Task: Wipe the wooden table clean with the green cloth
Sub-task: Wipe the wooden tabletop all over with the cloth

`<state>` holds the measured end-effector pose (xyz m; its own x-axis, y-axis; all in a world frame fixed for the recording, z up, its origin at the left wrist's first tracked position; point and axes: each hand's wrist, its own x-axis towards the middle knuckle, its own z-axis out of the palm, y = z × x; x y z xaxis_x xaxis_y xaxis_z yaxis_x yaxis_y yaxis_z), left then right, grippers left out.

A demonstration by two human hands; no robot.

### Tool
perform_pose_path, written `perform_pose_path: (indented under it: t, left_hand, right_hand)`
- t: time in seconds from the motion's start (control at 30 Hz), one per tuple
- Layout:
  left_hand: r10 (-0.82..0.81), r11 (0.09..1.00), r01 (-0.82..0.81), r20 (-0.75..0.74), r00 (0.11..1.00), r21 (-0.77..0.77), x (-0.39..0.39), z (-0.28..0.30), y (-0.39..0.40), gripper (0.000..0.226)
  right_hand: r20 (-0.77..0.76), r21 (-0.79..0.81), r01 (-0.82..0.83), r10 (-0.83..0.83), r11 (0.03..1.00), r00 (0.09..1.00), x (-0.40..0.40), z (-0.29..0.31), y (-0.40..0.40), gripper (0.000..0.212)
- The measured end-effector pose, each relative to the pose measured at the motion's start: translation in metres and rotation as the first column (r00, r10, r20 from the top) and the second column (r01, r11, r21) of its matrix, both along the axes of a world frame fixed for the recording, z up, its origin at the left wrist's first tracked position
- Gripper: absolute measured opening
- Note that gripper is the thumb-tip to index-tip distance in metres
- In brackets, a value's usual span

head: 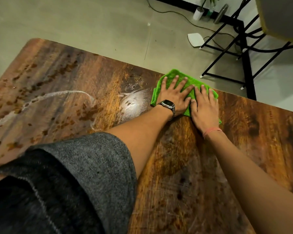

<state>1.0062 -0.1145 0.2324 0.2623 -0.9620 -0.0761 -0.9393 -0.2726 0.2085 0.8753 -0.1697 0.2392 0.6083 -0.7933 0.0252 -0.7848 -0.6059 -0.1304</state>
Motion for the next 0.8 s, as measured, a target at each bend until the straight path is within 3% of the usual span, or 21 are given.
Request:
perform_pose_path:
  t: [0.23, 0.8]
  left_hand:
    - [0.086, 0.996, -0.086, 0.006, 0.996, -0.025, 0.061, -0.004, 0.040, 0.056]
    - [0.362, 0.931, -0.358, 0.070, 0.929, -0.073, 0.240, -0.013, 0.198, 0.055]
  right_hand:
    - [-0.081, -0.019, -0.071, 0.070, 0.997, 0.994, 0.067, -0.002, 0.033, 0.056]
    - [-0.004, 0.091, -0.340, 0.342, 0.936, 0.940, 0.262, -0.001, 0.165, 0.059]
